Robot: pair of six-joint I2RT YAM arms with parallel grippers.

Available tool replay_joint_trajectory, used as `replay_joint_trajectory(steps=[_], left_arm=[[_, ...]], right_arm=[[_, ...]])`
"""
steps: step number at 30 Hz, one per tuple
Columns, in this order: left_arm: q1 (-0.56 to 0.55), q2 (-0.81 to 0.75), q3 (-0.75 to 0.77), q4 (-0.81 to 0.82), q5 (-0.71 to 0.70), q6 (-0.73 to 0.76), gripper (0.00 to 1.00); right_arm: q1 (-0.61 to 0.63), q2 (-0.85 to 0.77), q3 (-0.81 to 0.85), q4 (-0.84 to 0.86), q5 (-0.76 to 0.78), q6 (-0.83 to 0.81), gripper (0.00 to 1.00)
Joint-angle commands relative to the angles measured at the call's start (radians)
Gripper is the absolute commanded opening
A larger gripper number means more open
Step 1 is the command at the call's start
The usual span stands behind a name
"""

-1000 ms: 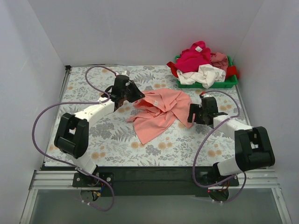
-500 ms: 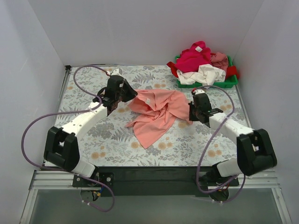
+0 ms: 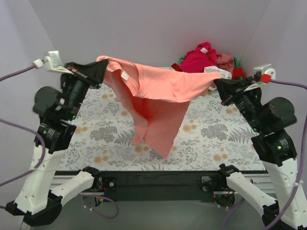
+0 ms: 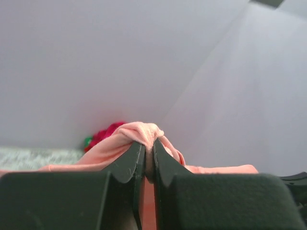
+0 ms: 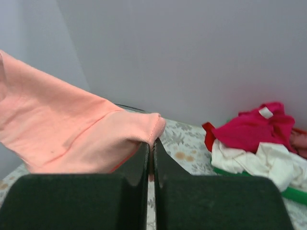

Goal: Fold and stack the t-shirts
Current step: Flatten the tshirt out

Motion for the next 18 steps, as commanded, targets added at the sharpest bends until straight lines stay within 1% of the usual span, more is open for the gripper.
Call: replay_joint_trajectory(steps=[1, 3, 4, 7, 8, 10, 11, 13, 14, 15, 16, 17, 18], left_arm=[[-0.001, -0.041, 0.101, 0.023, 0.118, 0.084, 0.0], [-0.003, -0.04, 0.172, 0.025, 0.142, 0.104, 0.0], [-0.003, -0.028, 0.197, 0.025, 0.146, 0.114, 0.0], [-0.001, 0.021, 0.276, 0.025, 0.113, 0.15, 0.0], [-0.003, 0.04, 0.311, 0.027, 0.05, 0.175, 0.0], [-0.003, 0.078, 0.332, 0.033, -0.022, 0.204, 0.0], [-0.001, 0.125, 0.341, 0.037, -0.112, 0.228, 0.0], [-0.003, 0.178, 0.341, 0.066, -0.215, 0.273, 0.0], [-0.003, 0.234, 0.341, 0.076, -0.304, 0.287, 0.0], [-0.003, 0.271, 0.336, 0.092, -0.343, 0.345, 0.0], [0.005, 0.308, 0.342, 0.12, -0.372, 0.36, 0.0], [0.023, 0.345, 0.353, 0.123, -0.372, 0.373, 0.0], [0.049, 0.432, 0.373, 0.12, -0.327, 0.365, 0.0]], right_arm=[[0.003, 0.018, 0.144, -0.02, -0.157, -0.036, 0.01], [0.003, 0.051, 0.203, -0.023, -0.208, -0.049, 0.01], [0.003, 0.065, 0.265, -0.023, -0.223, -0.06, 0.01], [0.002, 0.128, 0.368, -0.025, -0.208, -0.074, 0.01], [0.002, 0.171, 0.391, -0.025, -0.172, -0.071, 0.01], [0.002, 0.22, 0.427, -0.034, -0.133, -0.077, 0.01], [0.002, 0.272, 0.46, -0.044, -0.106, -0.082, 0.01], [0.002, 0.324, 0.483, -0.048, -0.069, -0.089, 0.01], [0.002, 0.379, 0.502, -0.046, -0.031, -0.094, 0.01], [0.0, 0.409, 0.516, -0.045, -0.007, -0.099, 0.01], [0.0, 0.442, 0.531, -0.04, 0.012, -0.112, 0.01], [-0.003, 0.474, 0.571, -0.034, 0.025, -0.122, 0.01], [-0.005, 0.546, 0.594, -0.025, 0.055, -0.129, 0.01]])
